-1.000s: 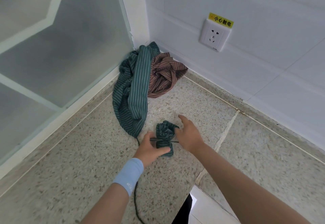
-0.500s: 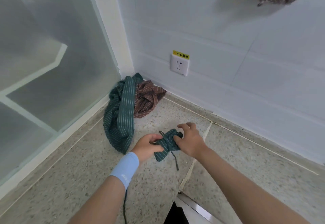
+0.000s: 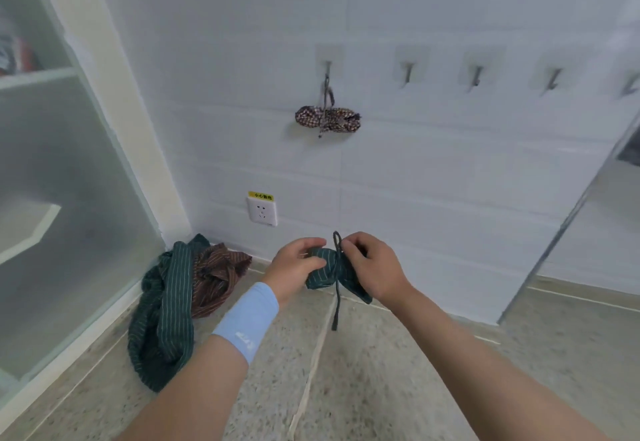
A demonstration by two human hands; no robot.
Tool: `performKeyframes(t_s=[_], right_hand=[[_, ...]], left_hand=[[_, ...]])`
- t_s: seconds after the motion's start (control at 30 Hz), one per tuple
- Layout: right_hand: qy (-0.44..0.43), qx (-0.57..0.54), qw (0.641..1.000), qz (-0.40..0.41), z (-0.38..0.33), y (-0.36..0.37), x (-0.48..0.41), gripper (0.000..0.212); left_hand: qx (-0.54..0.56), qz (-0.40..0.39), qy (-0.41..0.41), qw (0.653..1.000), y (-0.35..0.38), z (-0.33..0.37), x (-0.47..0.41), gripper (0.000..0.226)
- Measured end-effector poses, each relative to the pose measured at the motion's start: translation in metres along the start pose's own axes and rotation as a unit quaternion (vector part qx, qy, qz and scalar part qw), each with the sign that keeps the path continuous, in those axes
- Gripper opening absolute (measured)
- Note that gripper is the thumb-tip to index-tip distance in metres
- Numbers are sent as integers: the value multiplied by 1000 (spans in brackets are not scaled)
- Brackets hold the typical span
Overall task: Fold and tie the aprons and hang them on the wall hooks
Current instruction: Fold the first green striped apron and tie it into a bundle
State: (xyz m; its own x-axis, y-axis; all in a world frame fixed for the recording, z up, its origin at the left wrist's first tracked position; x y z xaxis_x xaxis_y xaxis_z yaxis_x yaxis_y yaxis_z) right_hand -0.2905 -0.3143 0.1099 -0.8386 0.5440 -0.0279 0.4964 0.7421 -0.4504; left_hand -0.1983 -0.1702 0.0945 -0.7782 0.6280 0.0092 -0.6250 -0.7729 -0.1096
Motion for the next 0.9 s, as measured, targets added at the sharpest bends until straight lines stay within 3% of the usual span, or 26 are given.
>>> performKeyframes(t_s=[0.23, 0.4, 0.5, 0.7, 0.9], right_hand=[[-52, 12, 989, 139, -50, -86, -14, 21], [-90, 22, 976, 196, -100, -128, -27, 20], [-109, 47, 969, 217, -127, -144, -40, 20], [-100, 104, 952, 270, -168, -163, -72, 22], [-35, 141, 930, 338, -175, -179, -100, 25]], left_hand=[[-54, -38, 108, 992, 53, 104, -37, 35], [-26, 1, 161, 987, 66, 167, -59, 10], [-69, 21, 209, 975, 68, 200, -75, 12], [-88, 66, 250, 962, 64, 243, -106, 12], [-97, 58, 210, 971, 77, 260, -146, 12]])
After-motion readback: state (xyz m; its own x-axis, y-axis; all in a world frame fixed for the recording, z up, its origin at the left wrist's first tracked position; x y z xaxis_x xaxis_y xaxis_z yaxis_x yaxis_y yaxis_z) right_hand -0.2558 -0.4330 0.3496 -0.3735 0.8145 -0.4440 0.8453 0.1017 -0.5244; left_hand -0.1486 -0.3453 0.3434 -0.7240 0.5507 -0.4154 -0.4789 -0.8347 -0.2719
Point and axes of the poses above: each hand's wrist, its own x-axis away from the middle knuckle, its own y-axis out of the palm, z = x × y, the point moved 5 cm from there along -x, towards the middle knuckle, and after that the axes turned 7 degrees about y, right-handed, at the moved point
